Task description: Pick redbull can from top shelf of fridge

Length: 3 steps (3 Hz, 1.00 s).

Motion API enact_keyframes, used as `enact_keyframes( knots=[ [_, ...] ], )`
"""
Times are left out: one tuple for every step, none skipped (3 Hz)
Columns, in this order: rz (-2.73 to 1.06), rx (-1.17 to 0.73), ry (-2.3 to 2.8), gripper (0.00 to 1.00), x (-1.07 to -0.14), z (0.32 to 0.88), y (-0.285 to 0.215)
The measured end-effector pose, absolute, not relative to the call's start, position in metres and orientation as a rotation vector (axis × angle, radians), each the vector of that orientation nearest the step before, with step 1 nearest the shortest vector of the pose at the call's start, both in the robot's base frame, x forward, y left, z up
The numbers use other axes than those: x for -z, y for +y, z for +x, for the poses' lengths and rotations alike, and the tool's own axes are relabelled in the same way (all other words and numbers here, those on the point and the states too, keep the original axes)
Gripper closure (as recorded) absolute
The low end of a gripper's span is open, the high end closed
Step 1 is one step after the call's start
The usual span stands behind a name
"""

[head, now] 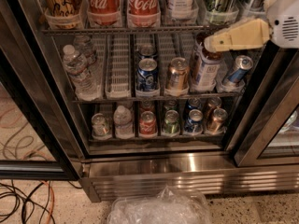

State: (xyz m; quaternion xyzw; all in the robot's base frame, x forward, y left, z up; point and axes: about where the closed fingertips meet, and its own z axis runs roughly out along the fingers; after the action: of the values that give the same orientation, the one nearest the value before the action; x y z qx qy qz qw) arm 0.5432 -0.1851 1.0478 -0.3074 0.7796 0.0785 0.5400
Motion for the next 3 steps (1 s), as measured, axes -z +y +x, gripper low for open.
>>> enact_keyframes(
  knots=[
    [-0.61,-0.131,1.777,0.0,-1.067,0.535,-0.188],
    [-0.495,-0.143,1.707,0.0,-1.073,0.534,-0.194],
    [-0.457,-0.183,1.684,0.0,-1.083,0.531,-0.189]
  ],
)
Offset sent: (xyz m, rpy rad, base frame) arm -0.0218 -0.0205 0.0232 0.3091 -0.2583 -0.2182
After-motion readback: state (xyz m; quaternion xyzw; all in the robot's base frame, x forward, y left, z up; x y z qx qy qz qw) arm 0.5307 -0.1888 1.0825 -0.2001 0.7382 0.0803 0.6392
